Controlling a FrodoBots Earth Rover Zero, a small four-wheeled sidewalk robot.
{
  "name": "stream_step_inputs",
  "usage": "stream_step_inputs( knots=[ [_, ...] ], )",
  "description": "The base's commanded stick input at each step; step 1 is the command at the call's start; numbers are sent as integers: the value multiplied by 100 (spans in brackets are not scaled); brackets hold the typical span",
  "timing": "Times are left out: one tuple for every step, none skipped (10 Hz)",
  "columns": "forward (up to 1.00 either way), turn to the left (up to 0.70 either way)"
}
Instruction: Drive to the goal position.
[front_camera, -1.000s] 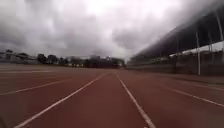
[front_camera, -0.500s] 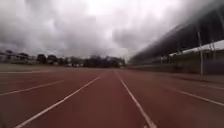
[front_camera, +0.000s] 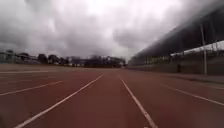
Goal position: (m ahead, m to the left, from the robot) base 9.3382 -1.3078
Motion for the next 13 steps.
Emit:
stream_step_inputs(
  knots=[
    [70, 0],
    [70, 0],
    [70, 0],
    [70, 0],
    [70, 0],
    [70, 0],
    [70, 0],
    [70, 0],
    [70, 0],
    [70, 0],
    [70, 0],
    [70, 0],
    [70, 0]
  ],
)
